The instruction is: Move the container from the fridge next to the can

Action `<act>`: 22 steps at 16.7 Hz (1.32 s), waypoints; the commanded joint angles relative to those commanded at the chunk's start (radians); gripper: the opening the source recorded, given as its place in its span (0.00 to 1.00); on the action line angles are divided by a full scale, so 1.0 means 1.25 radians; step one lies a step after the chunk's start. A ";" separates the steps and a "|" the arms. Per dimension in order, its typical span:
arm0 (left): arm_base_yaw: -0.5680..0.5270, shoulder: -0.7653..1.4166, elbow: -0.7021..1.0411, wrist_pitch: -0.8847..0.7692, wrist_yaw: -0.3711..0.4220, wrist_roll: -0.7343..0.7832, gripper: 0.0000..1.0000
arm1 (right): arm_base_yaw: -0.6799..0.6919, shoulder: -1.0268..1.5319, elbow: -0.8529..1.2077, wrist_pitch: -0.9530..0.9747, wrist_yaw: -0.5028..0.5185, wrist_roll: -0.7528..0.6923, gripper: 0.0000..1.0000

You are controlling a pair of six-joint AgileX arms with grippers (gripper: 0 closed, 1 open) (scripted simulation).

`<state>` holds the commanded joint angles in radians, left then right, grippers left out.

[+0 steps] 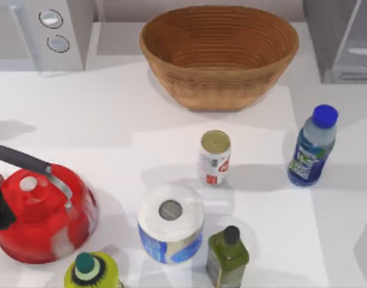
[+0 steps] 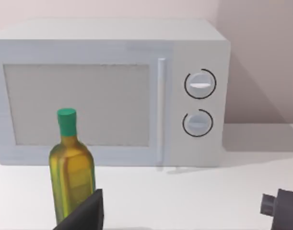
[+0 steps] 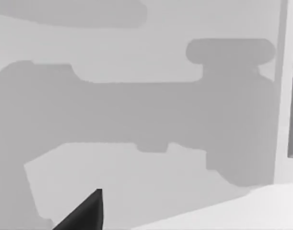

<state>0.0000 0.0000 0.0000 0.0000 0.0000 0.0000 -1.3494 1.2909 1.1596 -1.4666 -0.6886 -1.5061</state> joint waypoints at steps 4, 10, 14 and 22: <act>0.000 0.000 0.000 0.000 0.000 0.000 1.00 | -0.214 0.243 0.076 0.002 -0.116 -0.240 1.00; 0.000 0.000 0.000 0.000 0.000 0.000 1.00 | -0.369 0.416 0.132 0.005 -0.203 -0.413 1.00; 0.000 0.000 0.000 0.000 0.000 0.000 1.00 | -0.369 0.416 0.132 0.005 -0.203 -0.413 1.00; 0.000 0.000 0.000 0.000 0.000 0.000 1.00 | -0.249 0.419 0.130 0.162 -0.179 -0.235 1.00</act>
<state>0.0000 0.0000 0.0000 0.0000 0.0000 0.0000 -1.6606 1.8153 1.3218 -1.2637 -0.9123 -1.8004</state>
